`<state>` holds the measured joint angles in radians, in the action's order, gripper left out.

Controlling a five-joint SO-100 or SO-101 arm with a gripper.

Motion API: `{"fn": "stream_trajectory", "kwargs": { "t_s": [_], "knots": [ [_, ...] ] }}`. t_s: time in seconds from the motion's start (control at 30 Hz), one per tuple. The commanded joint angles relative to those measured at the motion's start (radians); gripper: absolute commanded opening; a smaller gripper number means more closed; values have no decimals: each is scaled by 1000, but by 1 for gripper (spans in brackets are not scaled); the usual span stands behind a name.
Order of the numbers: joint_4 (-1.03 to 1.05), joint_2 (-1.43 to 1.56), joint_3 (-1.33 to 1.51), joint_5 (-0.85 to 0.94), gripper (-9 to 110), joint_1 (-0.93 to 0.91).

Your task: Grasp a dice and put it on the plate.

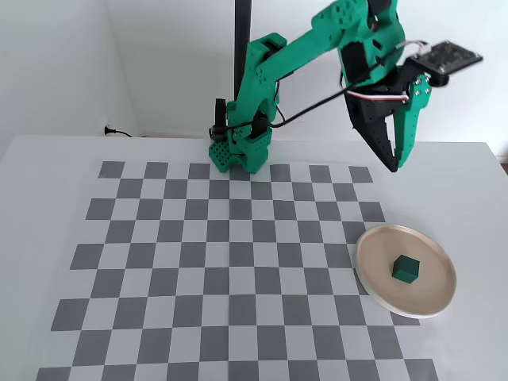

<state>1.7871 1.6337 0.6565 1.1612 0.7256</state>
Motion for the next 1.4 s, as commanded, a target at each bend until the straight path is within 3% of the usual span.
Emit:
{"fn": "stream_trajectory", "kwargs": {
  "t_s": [0.0,0.27,0.5,0.83,1.37],
  "knots": [
    [38,207,40,-17,-4,-17],
    [17,477,298,-100,-4,-37],
    [-284,1005,954,-158,-4,-132],
    [-508,1387,1427,-454,-4,-348],
    [-666,1700,1942,-822,-4,-525]
  ]
}}
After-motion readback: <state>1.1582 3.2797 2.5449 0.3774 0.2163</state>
